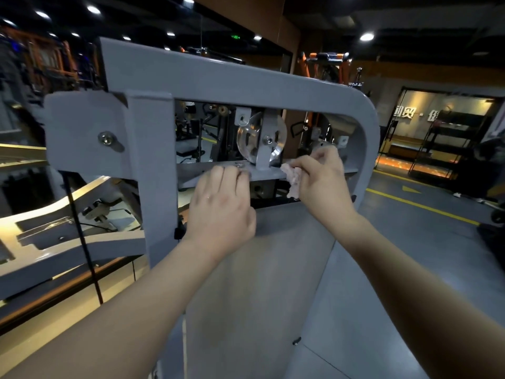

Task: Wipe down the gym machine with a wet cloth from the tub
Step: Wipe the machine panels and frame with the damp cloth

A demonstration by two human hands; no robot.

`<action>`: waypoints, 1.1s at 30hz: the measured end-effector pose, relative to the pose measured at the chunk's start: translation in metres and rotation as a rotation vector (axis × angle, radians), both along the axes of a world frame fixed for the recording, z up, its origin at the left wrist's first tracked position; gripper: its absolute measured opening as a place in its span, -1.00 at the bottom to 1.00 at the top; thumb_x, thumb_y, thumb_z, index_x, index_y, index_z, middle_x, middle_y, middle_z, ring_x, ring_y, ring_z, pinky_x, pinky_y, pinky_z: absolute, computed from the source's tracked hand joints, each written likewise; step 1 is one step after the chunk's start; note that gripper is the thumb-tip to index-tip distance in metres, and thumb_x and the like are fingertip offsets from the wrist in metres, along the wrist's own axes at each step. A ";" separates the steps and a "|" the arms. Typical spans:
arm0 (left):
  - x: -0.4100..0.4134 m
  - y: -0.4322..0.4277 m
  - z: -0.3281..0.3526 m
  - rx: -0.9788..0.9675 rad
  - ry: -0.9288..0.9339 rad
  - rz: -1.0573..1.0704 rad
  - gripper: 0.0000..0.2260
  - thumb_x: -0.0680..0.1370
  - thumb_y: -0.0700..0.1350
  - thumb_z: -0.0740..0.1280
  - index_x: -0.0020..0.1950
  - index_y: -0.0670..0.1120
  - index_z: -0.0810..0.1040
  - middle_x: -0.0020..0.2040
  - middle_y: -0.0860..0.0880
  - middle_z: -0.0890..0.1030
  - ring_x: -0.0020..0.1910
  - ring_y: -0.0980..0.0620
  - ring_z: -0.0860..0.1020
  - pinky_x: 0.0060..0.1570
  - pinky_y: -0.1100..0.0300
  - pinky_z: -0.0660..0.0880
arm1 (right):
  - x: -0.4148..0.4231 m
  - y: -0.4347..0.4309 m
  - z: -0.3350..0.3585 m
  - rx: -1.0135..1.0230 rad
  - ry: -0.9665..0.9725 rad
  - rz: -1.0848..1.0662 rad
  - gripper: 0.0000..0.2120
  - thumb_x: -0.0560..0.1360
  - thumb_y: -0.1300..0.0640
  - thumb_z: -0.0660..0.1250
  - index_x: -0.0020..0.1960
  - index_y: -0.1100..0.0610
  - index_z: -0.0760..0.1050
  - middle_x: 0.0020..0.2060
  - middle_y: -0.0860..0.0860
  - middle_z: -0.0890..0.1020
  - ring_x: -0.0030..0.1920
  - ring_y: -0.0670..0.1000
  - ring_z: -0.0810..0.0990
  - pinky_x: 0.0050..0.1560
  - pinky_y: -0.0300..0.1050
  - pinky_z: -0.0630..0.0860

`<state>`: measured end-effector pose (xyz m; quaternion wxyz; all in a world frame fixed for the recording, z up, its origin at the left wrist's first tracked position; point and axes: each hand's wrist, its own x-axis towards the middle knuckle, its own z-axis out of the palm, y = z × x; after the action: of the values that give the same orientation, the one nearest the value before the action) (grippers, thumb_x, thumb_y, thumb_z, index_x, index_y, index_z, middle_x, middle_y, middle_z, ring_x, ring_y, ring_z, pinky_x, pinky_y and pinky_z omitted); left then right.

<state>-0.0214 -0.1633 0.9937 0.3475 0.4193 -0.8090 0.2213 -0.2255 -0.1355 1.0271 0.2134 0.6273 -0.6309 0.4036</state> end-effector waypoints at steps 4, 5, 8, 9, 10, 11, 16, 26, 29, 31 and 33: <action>-0.002 -0.004 -0.001 -0.007 0.048 -0.047 -0.56 0.39 -0.14 0.26 0.22 -0.25 0.58 0.01 -0.16 0.54 0.01 -0.21 0.47 -0.04 -0.03 0.44 | 0.005 0.001 -0.008 0.109 0.111 0.057 -0.79 0.66 0.05 0.22 0.00 0.08 0.61 0.06 0.00 0.37 0.09 0.13 0.48 0.09 -0.03 0.47; -0.002 -0.005 -0.002 -0.014 0.050 -0.057 -0.56 0.38 -0.14 0.26 0.22 -0.26 0.57 0.01 -0.16 0.54 0.00 -0.21 0.47 -0.04 -0.03 0.43 | 0.006 0.000 -0.008 0.097 0.141 0.057 -0.80 0.66 0.05 0.25 -0.07 0.09 0.58 0.06 0.05 0.39 0.09 0.12 0.44 0.09 -0.04 0.44; 0.000 -0.007 -0.005 -0.046 0.062 -0.077 -0.54 0.38 -0.13 0.24 0.24 -0.27 0.57 0.02 -0.17 0.54 0.00 -0.21 0.46 -0.02 -0.03 0.42 | 0.017 -0.007 -0.007 0.037 0.199 0.104 -0.80 0.66 0.18 0.28 -0.03 0.24 0.62 0.09 0.14 0.46 0.04 0.06 0.33 0.08 0.00 0.45; 0.000 -0.008 -0.006 -0.057 0.066 -0.082 -0.54 0.38 -0.13 0.24 0.24 -0.27 0.57 0.03 -0.18 0.55 0.00 -0.22 0.46 -0.01 -0.03 0.42 | 0.024 -0.008 -0.008 0.029 0.213 0.146 -0.83 0.65 0.21 0.30 0.00 0.24 0.64 0.08 0.14 0.48 0.03 0.04 0.33 0.08 -0.04 0.44; 0.000 -0.009 -0.006 -0.069 0.072 -0.085 -0.54 0.38 -0.14 0.25 0.23 -0.27 0.56 0.03 -0.18 0.55 0.00 -0.22 0.46 -0.01 -0.05 0.42 | 0.031 -0.010 -0.009 0.019 0.244 0.195 -0.86 0.63 0.24 0.32 0.05 0.23 0.65 0.08 0.13 0.50 0.03 0.04 0.34 0.07 -0.09 0.42; 0.000 -0.009 -0.007 -0.079 0.079 -0.087 -0.55 0.38 -0.15 0.25 0.22 -0.27 0.56 0.02 -0.19 0.55 -0.01 -0.23 0.46 -0.02 -0.05 0.43 | 0.034 -0.010 -0.010 0.015 0.281 0.231 -0.86 0.61 0.27 0.34 0.10 0.21 0.66 0.07 0.12 0.52 0.03 0.05 0.37 0.05 -0.12 0.42; -0.002 -0.011 -0.009 -0.123 0.102 -0.095 -0.53 0.39 -0.17 0.18 0.25 -0.28 0.57 0.02 -0.18 0.55 -0.01 -0.21 0.45 0.00 -0.03 0.42 | -0.023 -0.011 -0.008 0.027 0.298 0.065 -0.85 0.64 0.21 0.32 0.07 0.23 0.65 -0.06 0.02 0.39 -0.04 0.10 0.41 -0.05 -0.03 0.47; -0.014 -0.003 -0.009 -0.093 0.058 0.055 -0.67 0.39 -0.15 0.28 0.14 -0.19 0.47 -0.01 -0.18 0.46 -0.03 -0.23 0.40 0.07 -0.10 0.35 | -0.013 0.021 -0.012 0.054 0.247 0.211 -0.80 0.68 0.13 0.28 0.19 0.22 0.60 -0.03 0.02 0.46 -0.04 0.00 0.53 0.00 -0.20 0.46; -0.024 0.003 -0.016 -0.050 0.044 0.007 -0.54 0.42 -0.06 0.32 0.33 -0.05 0.41 0.20 -0.21 0.42 0.16 -0.29 0.40 0.32 -0.25 0.25 | -0.032 0.041 -0.032 0.037 0.191 0.199 -0.80 0.65 0.15 0.33 0.15 0.28 0.61 -0.09 -0.01 0.48 -0.13 -0.08 0.51 -0.07 -0.28 0.44; -0.029 0.009 -0.021 -0.016 0.004 -0.040 -0.59 0.43 -0.02 0.34 0.27 -0.03 0.47 0.28 -0.18 0.39 0.31 -0.31 0.36 0.48 -0.29 0.08 | -0.041 0.039 -0.044 0.087 0.233 0.156 -0.81 0.62 0.20 0.37 0.19 0.25 0.63 -0.01 0.04 0.52 -0.09 -0.05 0.52 -0.06 -0.30 0.43; -0.031 0.012 -0.026 0.016 -0.055 -0.052 -0.66 0.43 -0.01 0.34 0.18 -0.07 0.53 0.32 -0.17 0.41 0.43 -0.29 0.32 0.56 -0.29 -0.02 | -0.047 0.031 -0.045 0.136 0.240 0.138 -0.80 0.62 0.19 0.38 0.22 0.20 0.64 0.04 0.06 0.54 -0.03 0.01 0.53 -0.01 -0.35 0.37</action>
<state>-0.0523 -0.1511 0.9676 0.3275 0.3945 -0.8307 0.2170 -0.2728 -0.1048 0.9818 0.2159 0.7258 -0.5823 0.2958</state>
